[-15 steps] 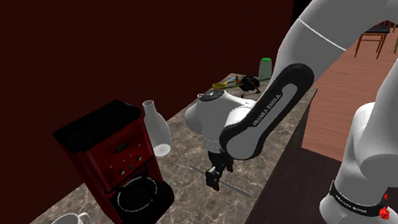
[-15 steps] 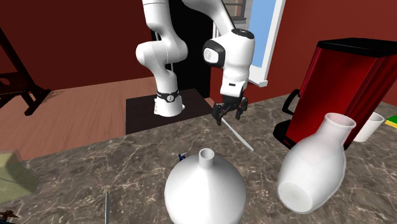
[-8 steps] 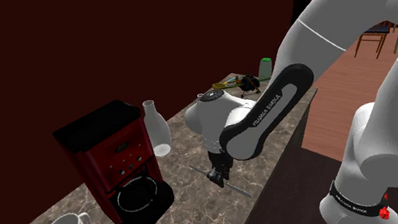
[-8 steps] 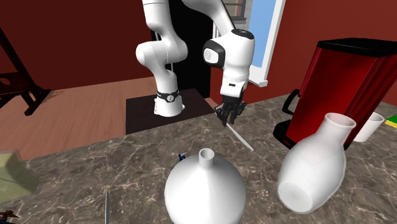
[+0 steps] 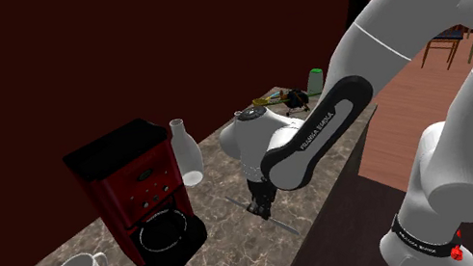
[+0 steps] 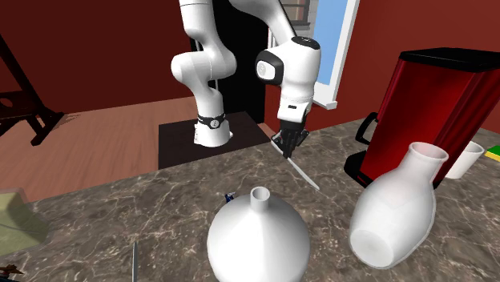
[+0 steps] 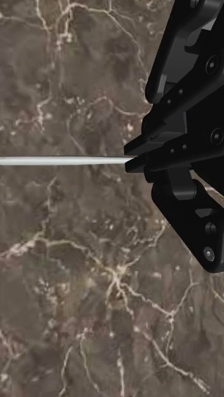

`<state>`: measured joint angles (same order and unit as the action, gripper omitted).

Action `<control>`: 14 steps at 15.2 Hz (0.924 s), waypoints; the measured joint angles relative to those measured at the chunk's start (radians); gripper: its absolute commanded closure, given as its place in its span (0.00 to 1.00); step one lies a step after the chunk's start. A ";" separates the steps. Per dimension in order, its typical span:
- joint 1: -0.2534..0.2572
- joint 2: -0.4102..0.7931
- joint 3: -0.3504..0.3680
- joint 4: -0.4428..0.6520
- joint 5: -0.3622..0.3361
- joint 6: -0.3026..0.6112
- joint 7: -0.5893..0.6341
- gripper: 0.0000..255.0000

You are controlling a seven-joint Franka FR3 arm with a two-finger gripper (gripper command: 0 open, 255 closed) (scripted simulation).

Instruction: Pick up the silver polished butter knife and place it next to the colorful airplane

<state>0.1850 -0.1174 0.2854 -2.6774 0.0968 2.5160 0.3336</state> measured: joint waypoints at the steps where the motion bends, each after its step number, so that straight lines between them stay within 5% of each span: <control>1: 0.000 -0.007 -0.001 0.001 0.002 -0.007 -0.002 1.00; 14: 0.012 -0.165 -0.017 0.053 0.033 -0.215 -0.024 1.00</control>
<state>0.1966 -0.2829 0.2685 -2.6244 0.1302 2.3006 0.3097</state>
